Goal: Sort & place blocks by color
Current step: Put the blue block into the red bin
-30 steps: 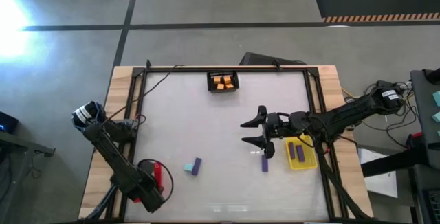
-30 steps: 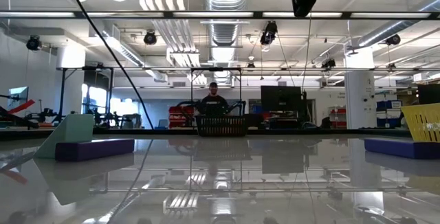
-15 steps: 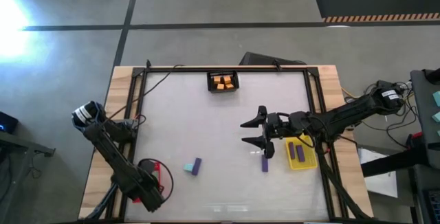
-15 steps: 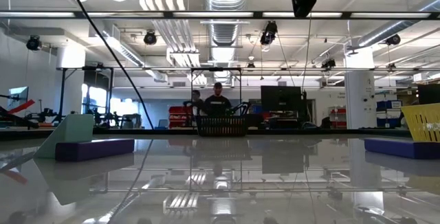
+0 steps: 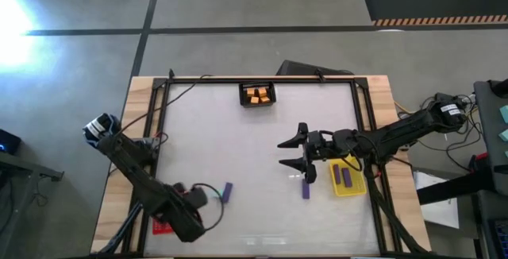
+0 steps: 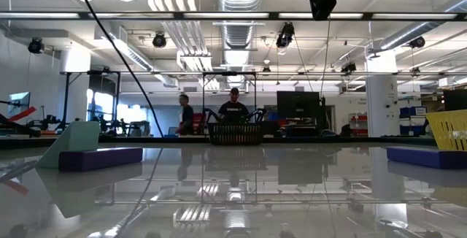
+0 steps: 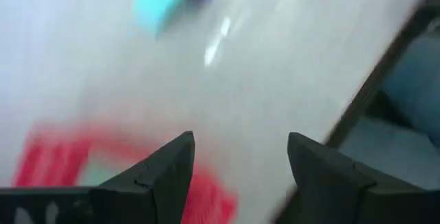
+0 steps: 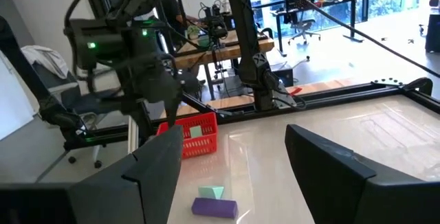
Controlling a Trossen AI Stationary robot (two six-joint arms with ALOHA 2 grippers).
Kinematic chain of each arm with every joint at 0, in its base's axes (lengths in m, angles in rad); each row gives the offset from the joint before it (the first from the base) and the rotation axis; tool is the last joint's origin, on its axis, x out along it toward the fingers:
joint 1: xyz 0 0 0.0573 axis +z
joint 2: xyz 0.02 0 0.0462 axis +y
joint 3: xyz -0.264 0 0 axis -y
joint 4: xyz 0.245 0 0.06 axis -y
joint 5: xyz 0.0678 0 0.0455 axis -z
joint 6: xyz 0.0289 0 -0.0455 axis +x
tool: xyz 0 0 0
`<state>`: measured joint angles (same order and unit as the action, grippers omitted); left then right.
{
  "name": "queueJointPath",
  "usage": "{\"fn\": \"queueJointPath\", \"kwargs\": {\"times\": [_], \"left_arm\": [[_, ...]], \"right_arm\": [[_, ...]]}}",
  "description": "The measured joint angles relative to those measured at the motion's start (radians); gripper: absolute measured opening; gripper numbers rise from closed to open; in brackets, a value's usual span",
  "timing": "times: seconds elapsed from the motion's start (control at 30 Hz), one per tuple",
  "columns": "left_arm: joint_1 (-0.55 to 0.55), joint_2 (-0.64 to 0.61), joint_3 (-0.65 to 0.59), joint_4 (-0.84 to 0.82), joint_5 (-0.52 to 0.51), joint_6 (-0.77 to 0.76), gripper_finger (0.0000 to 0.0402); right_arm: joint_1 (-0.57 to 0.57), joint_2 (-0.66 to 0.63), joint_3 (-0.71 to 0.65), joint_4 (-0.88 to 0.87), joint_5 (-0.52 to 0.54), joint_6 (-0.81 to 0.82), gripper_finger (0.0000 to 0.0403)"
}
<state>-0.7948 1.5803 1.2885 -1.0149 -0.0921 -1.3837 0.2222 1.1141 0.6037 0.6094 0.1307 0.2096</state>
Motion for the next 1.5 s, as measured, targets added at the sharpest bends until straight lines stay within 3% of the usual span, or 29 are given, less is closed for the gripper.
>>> {"fn": "queueJointPath", "kwargs": {"times": [0.13, 0.67, 0.93, 1.2, 1.5], "left_arm": [[0.050, 0.003, -0.018, 0.078, -0.182, 0.191, 0.0217], [0.165, 0.003, -0.195, 0.225, -0.201, 0.737, 0.0217], [0.226, 0.003, -0.364, 0.476, -0.201, 0.821, 0.0217], [0.239, 0.003, -0.430, 0.619, -0.169, 0.908, 0.0217], [0.253, 0.004, -0.436, 0.641, -0.176, 0.920, 0.0194]], "right_arm": [[0.000, 0.000, 0.000, -0.001, 0.000, 0.000, 0.0245], [0.000, 0.000, 0.000, -0.029, 0.000, 0.000, 0.0244], [0.000, 0.000, 0.000, -0.029, 0.000, 0.000, 0.0244], [0.000, 0.000, 0.000, -0.029, 0.000, -0.001, 0.0245], [0.000, 0.000, 0.000, -0.029, 0.000, -0.001, 0.0247]]}}
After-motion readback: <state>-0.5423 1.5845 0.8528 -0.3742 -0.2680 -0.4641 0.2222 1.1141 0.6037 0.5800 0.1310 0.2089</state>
